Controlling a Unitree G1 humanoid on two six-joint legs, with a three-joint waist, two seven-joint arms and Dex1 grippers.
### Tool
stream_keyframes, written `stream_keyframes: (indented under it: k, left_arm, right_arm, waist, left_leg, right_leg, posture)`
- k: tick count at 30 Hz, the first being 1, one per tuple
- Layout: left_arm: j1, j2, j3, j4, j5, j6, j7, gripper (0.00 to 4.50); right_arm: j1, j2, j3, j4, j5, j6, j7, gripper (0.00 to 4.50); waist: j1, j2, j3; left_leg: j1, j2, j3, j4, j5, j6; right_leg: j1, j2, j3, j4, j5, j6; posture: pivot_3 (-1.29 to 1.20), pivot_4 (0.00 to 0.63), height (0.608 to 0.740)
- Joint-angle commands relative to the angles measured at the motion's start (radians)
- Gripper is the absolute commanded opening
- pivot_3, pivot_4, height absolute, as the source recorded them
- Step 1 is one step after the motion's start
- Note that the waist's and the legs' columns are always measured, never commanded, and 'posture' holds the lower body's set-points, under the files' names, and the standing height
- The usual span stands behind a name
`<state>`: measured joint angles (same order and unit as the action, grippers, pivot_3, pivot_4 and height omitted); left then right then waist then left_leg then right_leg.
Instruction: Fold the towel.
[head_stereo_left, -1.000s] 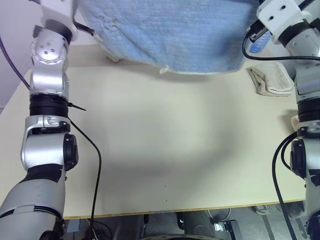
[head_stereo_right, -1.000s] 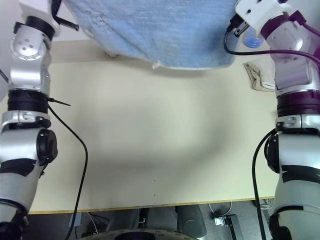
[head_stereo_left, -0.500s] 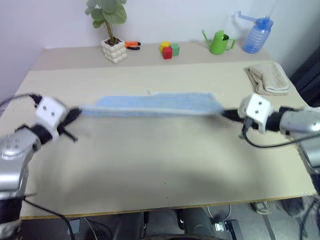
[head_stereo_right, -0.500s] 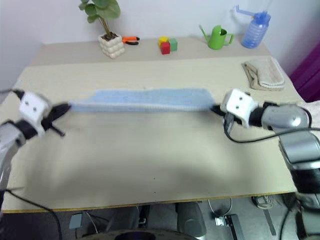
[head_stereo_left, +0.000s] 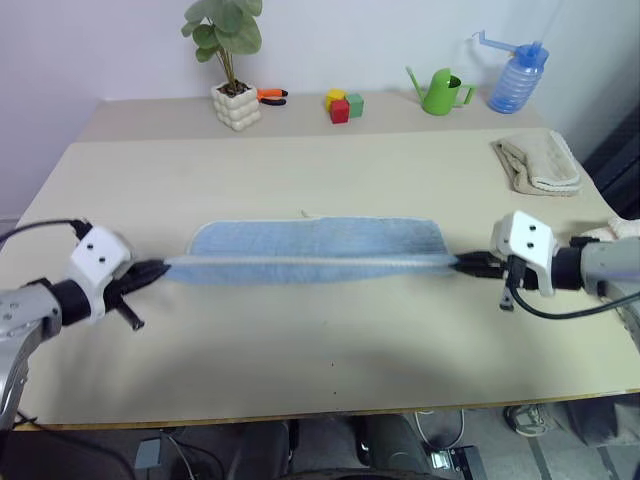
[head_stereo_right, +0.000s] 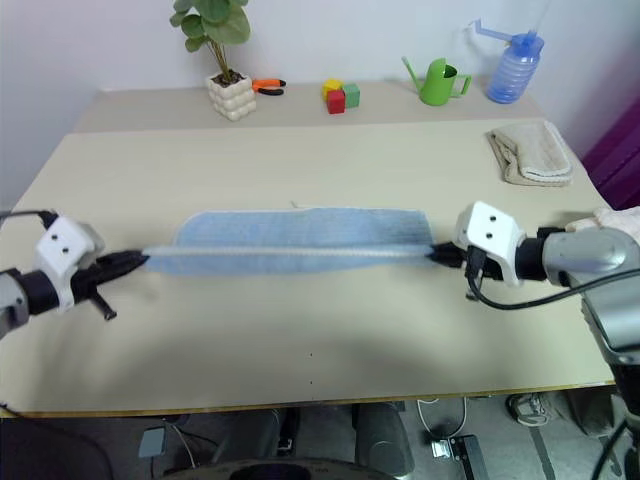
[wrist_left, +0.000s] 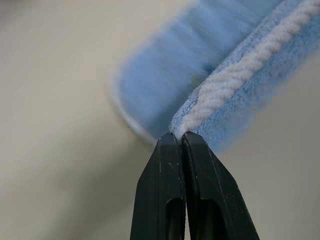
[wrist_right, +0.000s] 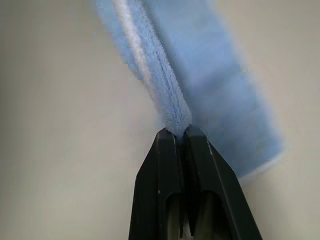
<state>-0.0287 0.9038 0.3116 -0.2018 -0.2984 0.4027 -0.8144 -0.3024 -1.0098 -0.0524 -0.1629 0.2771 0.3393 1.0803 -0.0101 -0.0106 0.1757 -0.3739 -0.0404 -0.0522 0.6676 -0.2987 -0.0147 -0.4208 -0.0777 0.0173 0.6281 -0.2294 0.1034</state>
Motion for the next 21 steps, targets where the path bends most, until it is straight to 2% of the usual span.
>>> stream_keyframes:
  k: [1,5,10,14,21]
  left_arm:
    - [-0.124,-0.026,-0.100,0.153,0.102,-0.118,0.037,0.00]
    - [-0.336,-0.084,-0.202,0.395,0.184,-0.230,0.059,0.00]
    - [-0.476,-0.138,-0.273,0.623,0.243,-0.337,0.061,0.00]
    - [-0.500,-0.161,-0.294,0.698,0.264,-0.380,0.058,0.00]
    - [-0.455,-0.157,-0.279,0.686,0.256,-0.375,0.048,0.00]
  right_arm:
    - [-0.098,0.041,0.067,0.133,-0.109,-0.091,-0.046,0.06]
    - [-0.235,0.116,0.132,0.341,-0.211,-0.187,-0.105,0.06]
    - [-0.326,0.189,0.165,0.525,-0.277,-0.294,-0.153,0.06]
    - [-0.350,0.228,0.166,0.606,-0.299,-0.346,-0.171,0.06]
    - [-0.351,0.261,0.166,0.661,-0.311,-0.399,-0.184,0.06]
  waist:
    - [-0.001,0.000,0.000]
    - [0.000,0.000,0.000]
    - [-0.004,0.000,0.000]
    - [-0.007,0.000,0.000]
    - [-0.005,0.000,0.000]
  left_leg:
    - [0.000,0.000,0.000,0.000,0.000,0.000]
    - [-0.003,-0.001,0.001,0.000,0.000,0.000]
    - [-0.004,-0.001,0.001,-0.001,0.000,-0.001]
    - [-0.005,-0.001,0.003,-0.001,0.000,-0.001]
    - [-0.005,-0.001,0.003,0.000,0.000,-0.001]
  right_leg:
    - [0.000,0.000,0.000,0.000,0.000,0.000]
    - [-0.004,-0.001,0.000,0.000,0.000,0.000]
    - [-0.006,-0.001,0.000,0.001,0.000,0.000]
    - [-0.007,-0.001,0.000,0.001,0.000,0.000]
    - [-0.008,-0.001,0.001,0.002,0.001,0.001]
  posture:
    - [0.00,0.150,0.730]
    - [0.00,0.150,0.730]
    - [0.00,0.150,0.730]
    - [0.00,0.150,0.730]
    - [0.00,0.150,0.730]
